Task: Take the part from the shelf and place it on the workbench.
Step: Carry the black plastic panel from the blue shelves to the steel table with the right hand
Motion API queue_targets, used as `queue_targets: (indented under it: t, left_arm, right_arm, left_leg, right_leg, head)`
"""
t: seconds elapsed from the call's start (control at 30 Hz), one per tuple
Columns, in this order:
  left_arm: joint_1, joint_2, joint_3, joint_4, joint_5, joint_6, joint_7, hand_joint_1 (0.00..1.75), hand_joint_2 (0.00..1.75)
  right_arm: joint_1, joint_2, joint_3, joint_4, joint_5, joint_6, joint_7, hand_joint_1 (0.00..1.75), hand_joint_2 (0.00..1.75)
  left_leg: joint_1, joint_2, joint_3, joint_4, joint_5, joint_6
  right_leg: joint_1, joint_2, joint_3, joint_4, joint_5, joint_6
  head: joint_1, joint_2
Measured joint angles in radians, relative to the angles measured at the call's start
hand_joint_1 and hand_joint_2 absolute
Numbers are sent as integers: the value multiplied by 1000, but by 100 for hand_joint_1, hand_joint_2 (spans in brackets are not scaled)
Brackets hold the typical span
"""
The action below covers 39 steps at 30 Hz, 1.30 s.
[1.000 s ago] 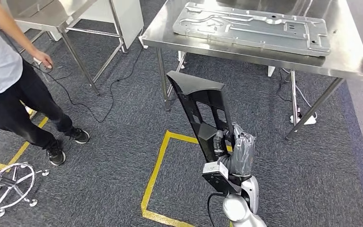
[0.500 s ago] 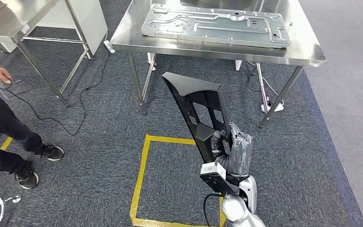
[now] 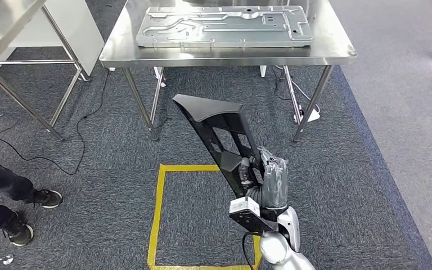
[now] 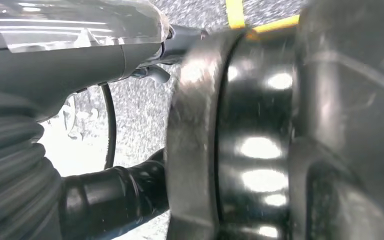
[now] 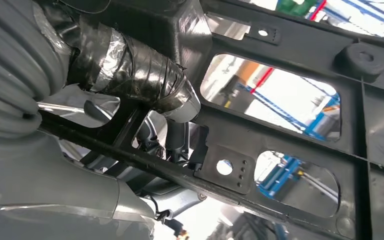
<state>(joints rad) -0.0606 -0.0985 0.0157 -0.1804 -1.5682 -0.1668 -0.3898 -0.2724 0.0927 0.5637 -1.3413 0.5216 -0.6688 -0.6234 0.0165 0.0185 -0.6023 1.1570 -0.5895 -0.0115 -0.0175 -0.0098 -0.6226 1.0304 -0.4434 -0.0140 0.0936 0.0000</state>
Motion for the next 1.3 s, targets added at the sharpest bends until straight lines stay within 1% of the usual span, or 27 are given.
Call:
queue_targets:
  t: [0.03, 0.07, 0.1, 0.13, 0.17, 0.2, 0.23, 0.27, 0.3, 0.4, 0.43, 0.53, 0.77, 1.0, 1.23, 1.27, 1.3]
  left_arm:
    - [0, 1, -3, 0, 0, -2, -3, 0, 175]
    - [-1, 2, -5, 0, 0, -3, -4, 0, 175]
    - [-2, 4, -8, 0, 0, -4, -6, 0, 175]
    - [-3, 4, -10, 0, 0, -4, -6, 0, 175]
    - [-3, 5, -12, 0, 1, -5, -6, 0, 175]
    - [-3, 5, -15, 0, 1, -6, -6, 0, 175]
    - [-3, 5, -16, 0, 1, -7, -6, 0, 175]
    - [-3, 5, -18, 0, 1, -8, -6, 0, 175]
    - [-4, 5, -18, 0, 1, -9, -7, 0, 175]
    - [-4, 3, -19, 0, 1, -9, -9, 0, 175]
    - [-4, 3, -19, 0, 1, -9, -10, 0, 175]
    - [-5, 3, -21, 0, 2, -9, -11, 0, 175]
    - [-7, 3, -28, 0, 2, -9, -12, 0, 175]
    - [-10, 4, -41, 0, 2, -10, -13, 0, 175]
    - [-12, 4, -48, 0, 2, -13, -14, 0, 175]
    - [-12, 4, -49, 0, 2, -13, -14, 0, 175]
    - [-13, 4, -50, 0, 2, -14, -14, 0, 175]
  right_arm:
    - [-2, -1, 9, 0, 2, -2, -1, 175, 175]
    - [-3, -2, 16, 1, 4, -3, -2, 175, 175]
    - [-3, -3, 21, 2, 5, -5, -2, 175, 175]
    - [-4, -4, 25, 2, 6, -6, -2, 175, 175]
    - [-4, -5, 27, 2, 7, -6, -2, 175, 175]
    - [-5, -5, 29, 2, 8, -7, -2, 175, 175]
    - [-6, -5, 30, 2, 9, -8, -2, 175, 175]
    - [-7, -6, 32, 2, 9, -10, -2, 175, 175]
    - [-8, -6, 32, 2, 10, -11, -2, 175, 175]
    - [-9, -9, 33, 2, 11, -13, -3, 175, 175]
    - [-9, -10, 34, 2, 11, -13, -3, 175, 175]
    - [-12, -11, 36, 2, 10, -13, -3, 175, 175]
    - [-19, -11, 45, 1, 5, -14, -6, 175, 175]
    - [-21, -11, 48, 1, -1, -14, -8, 175, 175]
    - [-33, -14, 55, 1, -2, -13, -8, 175, 175]
    - [-35, -15, 56, 1, -2, -13, -8, 175, 175]
    - [-36, -15, 58, 1, -2, -13, -8, 175, 175]
  left_leg:
    - [0, -6, -35, 71, -28, -1]
    - [0, -9, -63, 123, -40, -1]
    - [0, -10, -77, 143, -35, 0]
    - [0, -10, -70, 121, -8, 1]
    - [0, -11, -48, 65, 31, 4]
    - [0, -13, -20, -4, 64, 7]
    - [-2, -16, 5, -65, 89, 11]
    - [-3, -19, 20, -105, 101, 15]
    - [-4, -21, 26, -123, 103, 17]
    - [-7, -22, 26, -128, 107, 21]
    - [-8, -23, 26, -128, 108, 23]
    - [-10, -23, 26, -128, 108, 30]
    - [-12, -23, 25, -127, 108, 35]
    - [-12, -23, 25, -127, 108, 36]
    - [-11, -23, 26, -128, 108, 35]
    - [-12, -23, 25, -127, 108, 36]
    - [-13, -23, 25, -127, 108, 39]
  right_leg:
    - [2, 3, 1, 0, -1, -3]
    - [5, 6, 2, 1, -2, -5]
    - [7, 11, 3, 2, -3, -6]
    - [8, 16, 5, 2, -4, -6]
    - [8, 20, 7, 4, -5, -5]
    - [9, 25, 9, 5, -7, -3]
    - [10, 29, 8, 8, -8, 0]
    - [12, 32, 7, 10, -8, 5]
    - [14, 34, 4, 12, -9, 6]
    - [15, 34, 3, 11, -8, 1]
    - [14, 33, 4, 9, -6, 2]
    - [13, 33, 7, 2, -2, 9]
    - [11, 33, 9, -3, 1, 22]
    - [11, 33, 8, -2, 0, 24]
    - [13, 33, 8, -1, 0, 24]
    - [13, 33, 8, -2, 0, 24]
    - [11, 33, 9, -5, 2, 27]
  head:
    - [0, 0]
    - [0, 0]
    - [0, 0]
    - [0, 0]
    - [0, 0]
    - [0, 0]
    - [0, 0]
    - [0, 0]
    - [0, 0]
    - [0, 0]
    - [0, 0]
    - [0, 0]
    - [0, 0]
    - [0, 0]
    - [0, 0]
    - [0, 0]
    - [0, 0]
